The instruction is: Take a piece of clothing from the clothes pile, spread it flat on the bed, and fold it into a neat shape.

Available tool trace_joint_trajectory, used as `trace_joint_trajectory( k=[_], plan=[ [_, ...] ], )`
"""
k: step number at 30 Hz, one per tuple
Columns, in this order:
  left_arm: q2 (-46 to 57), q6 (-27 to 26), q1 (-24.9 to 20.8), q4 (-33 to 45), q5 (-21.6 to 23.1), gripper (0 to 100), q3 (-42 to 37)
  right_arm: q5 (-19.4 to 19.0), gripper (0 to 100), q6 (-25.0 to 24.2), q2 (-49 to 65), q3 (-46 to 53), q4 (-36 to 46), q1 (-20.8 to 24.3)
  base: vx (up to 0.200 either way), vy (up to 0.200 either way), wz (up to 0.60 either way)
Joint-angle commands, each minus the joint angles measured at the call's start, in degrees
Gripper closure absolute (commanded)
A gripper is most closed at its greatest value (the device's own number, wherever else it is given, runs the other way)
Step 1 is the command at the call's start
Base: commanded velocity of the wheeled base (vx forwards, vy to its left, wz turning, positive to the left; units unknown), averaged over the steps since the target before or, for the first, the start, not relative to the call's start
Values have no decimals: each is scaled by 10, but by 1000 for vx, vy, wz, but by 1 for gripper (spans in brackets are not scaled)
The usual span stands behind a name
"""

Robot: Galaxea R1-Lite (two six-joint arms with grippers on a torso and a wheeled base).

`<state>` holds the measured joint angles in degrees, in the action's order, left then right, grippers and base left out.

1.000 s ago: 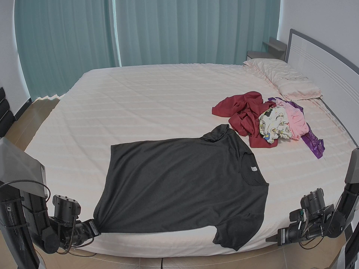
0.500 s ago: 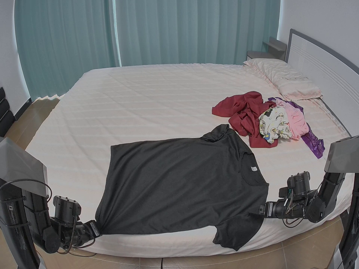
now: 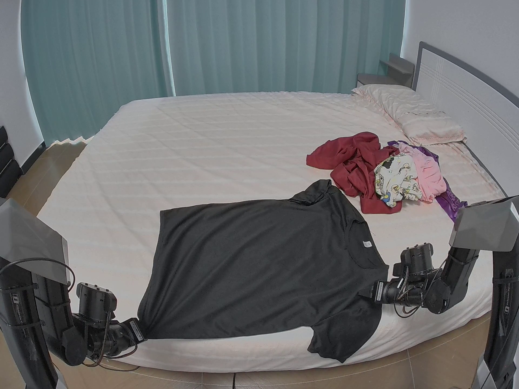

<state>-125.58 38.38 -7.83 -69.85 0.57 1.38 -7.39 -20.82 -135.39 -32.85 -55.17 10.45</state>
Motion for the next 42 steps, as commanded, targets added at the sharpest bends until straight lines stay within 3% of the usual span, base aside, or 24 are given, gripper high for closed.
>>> trace_joint_trajectory(
  k=[1,6,19,20,33,42],
  plan=[
    [-2,0,1,0,0,100,0,0,100,-3,-15,-34,0,-6,0,0,0],
    [-3,0,2,0,0,100,0,22,100,-4,-20,-89,-4,-11,0,0,0],
    [-13,16,2,0,1,100,9,20,100,8,-40,-184,-12,-10,0,0,0],
    [-16,16,2,0,1,100,10,19,0,12,-48,-185,-12,-9,0,0,0],
    [-22,19,6,0,14,100,13,23,0,3,14,-123,27,-61,0,0,0],
    [-23,32,7,0,28,100,17,-38,0,-31,95,82,24,15,0,0,0]
  ],
)
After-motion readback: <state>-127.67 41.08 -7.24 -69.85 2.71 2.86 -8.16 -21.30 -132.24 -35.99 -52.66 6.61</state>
